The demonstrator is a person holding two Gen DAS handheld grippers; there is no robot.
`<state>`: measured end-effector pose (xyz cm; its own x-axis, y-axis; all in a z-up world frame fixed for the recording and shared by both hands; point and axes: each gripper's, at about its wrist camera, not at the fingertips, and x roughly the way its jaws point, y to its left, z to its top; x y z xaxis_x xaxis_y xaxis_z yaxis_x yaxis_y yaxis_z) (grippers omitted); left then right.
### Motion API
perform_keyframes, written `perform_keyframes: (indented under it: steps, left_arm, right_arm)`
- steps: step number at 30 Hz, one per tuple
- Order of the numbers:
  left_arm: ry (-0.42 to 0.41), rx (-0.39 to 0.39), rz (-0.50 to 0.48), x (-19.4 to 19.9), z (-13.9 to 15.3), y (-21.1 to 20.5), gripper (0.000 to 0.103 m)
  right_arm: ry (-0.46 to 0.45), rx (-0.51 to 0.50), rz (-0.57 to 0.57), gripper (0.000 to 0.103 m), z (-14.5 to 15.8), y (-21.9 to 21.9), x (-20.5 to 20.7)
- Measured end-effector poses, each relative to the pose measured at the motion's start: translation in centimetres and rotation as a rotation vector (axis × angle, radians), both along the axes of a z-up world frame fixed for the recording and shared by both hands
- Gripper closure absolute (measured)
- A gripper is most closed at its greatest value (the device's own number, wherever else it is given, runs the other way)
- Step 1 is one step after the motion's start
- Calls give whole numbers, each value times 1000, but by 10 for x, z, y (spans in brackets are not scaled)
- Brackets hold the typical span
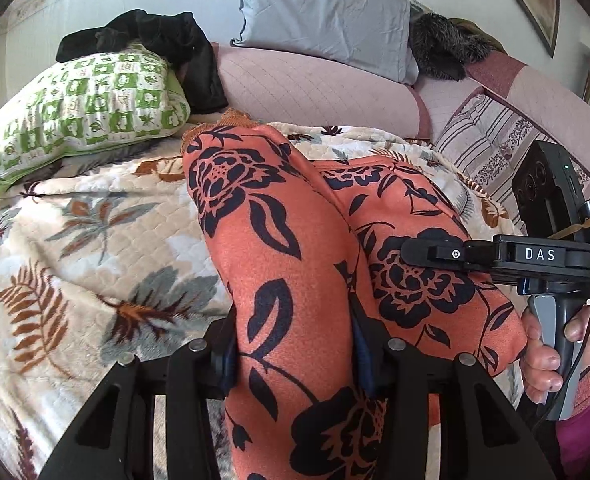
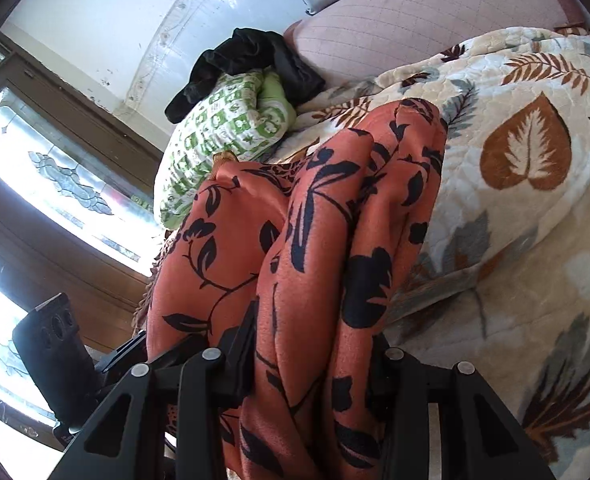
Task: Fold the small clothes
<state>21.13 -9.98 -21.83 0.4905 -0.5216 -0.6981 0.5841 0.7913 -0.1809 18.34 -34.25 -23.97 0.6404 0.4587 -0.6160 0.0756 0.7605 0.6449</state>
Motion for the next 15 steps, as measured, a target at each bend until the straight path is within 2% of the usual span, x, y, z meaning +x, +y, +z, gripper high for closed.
perform_keyframes:
  steps: [6, 15]
  left_arm:
    - [17, 39, 28, -23, -13, 31, 55]
    - [38, 81, 75, -32, -32, 57, 55]
  right_arm:
    - [29, 28, 39, 61, -16, 37, -18]
    - [68, 7, 78, 61, -36, 72, -16]
